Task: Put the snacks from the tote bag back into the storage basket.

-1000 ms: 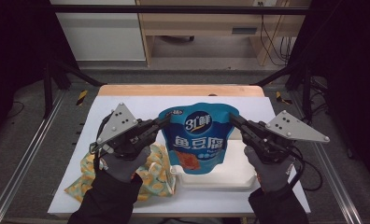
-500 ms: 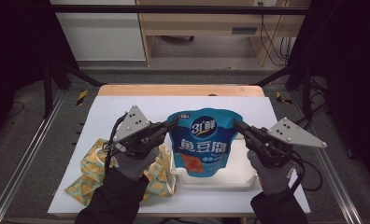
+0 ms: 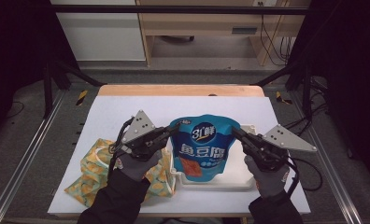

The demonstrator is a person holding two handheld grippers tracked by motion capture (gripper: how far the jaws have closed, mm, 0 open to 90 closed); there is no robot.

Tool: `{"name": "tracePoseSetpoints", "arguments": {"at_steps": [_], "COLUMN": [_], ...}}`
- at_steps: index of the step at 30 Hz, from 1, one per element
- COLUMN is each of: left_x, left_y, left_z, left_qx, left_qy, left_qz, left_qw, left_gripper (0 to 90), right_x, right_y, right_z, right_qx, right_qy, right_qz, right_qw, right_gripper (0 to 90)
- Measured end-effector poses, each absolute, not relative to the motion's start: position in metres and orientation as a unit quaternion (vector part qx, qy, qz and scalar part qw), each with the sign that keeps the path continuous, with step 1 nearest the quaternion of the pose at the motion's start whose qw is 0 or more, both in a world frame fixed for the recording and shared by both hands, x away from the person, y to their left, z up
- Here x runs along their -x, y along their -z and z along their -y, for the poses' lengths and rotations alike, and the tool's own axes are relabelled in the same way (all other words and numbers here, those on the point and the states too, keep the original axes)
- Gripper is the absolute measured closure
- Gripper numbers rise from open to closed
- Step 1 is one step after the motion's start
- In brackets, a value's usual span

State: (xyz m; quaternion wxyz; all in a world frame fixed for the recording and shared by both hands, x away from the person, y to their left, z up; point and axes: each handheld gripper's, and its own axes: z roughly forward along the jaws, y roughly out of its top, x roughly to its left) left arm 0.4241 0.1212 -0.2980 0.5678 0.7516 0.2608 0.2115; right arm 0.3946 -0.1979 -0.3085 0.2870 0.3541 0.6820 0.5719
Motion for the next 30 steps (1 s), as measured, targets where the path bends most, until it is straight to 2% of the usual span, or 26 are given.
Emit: {"name": "tracePoseSetpoints", "arguments": {"at_steps": [20,30], "left_x": [-0.419,-0.416], "left_y": [0.325,0.319], "left_z": [-0.127,-0.127], "left_qx": [-0.758,-0.753], "left_qy": [-0.2,-0.204], "left_qz": [-0.272,-0.266], "left_qw": [0.558,0.566], "left_gripper": [89.0,78.7], "right_x": [-0.399,-0.4], "right_y": [0.33,0.332], "right_z": [0.192,0.195], "right_qx": [-0.363,-0.371], "right_qy": [-0.556,-0.556], "right_qz": [-0.696,-0.692], "right_qw": [0.274,0.272], "right_gripper": [90.0,86.5]}}
